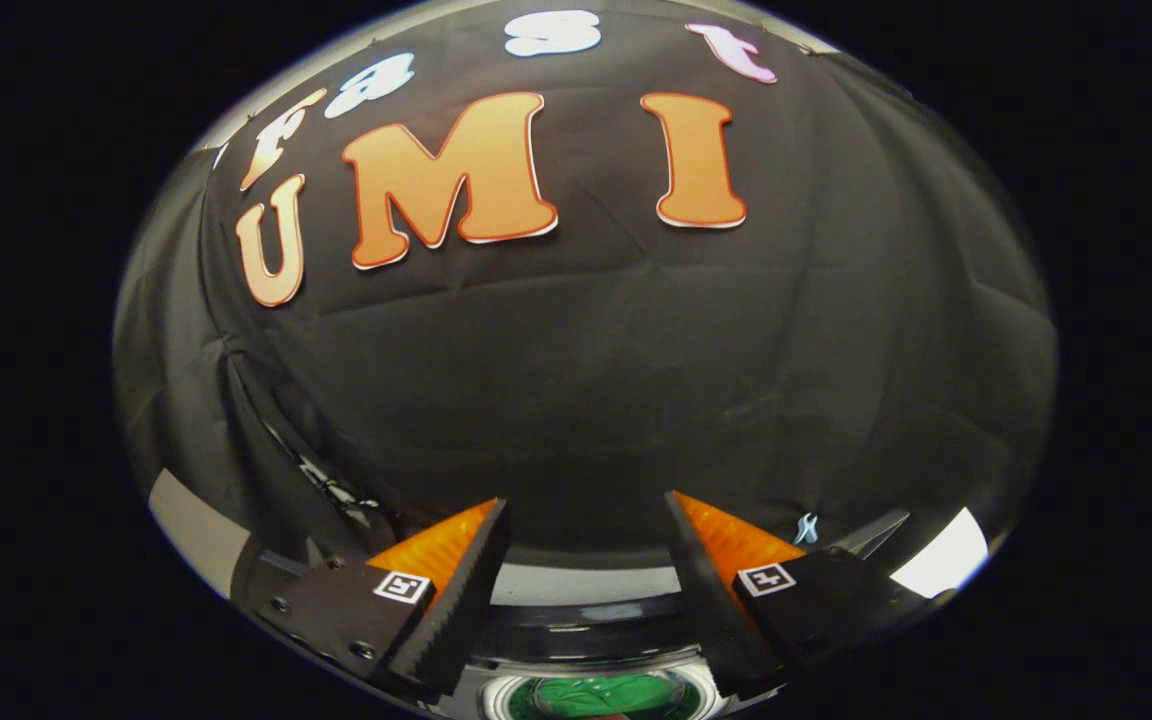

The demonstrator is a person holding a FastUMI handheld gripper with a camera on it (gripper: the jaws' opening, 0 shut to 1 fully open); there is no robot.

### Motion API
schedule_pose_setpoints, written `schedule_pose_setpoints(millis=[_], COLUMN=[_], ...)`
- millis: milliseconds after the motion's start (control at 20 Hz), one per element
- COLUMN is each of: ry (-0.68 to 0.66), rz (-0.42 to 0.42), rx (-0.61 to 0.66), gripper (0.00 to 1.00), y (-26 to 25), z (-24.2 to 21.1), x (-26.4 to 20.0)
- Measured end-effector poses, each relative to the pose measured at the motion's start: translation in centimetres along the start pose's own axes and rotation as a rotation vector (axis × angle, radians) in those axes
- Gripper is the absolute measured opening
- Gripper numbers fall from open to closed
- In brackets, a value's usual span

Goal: Put the clothes into the washing machine and then close the washing machine lid.

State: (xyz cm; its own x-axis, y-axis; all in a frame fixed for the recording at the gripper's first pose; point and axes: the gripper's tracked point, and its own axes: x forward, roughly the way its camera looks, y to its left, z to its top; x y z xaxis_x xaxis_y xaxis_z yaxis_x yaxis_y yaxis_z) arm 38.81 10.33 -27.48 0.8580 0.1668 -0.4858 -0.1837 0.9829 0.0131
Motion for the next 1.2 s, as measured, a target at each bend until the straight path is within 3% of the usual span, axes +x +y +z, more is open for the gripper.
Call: schedule_pose_setpoints(millis=[150, 800, 1200], ry=[-0.025, -0.137, -0.106], rz=[-0.011, 0.038, 0.015], rx=[-0.069, -0.050, -0.049], gripper=[0.97, 0.97, 0.97], y=[0.3, 0.1, -0.1], z=[0.1, -1.8, -4.6], x=[-0.2, -5.2, -9.0])
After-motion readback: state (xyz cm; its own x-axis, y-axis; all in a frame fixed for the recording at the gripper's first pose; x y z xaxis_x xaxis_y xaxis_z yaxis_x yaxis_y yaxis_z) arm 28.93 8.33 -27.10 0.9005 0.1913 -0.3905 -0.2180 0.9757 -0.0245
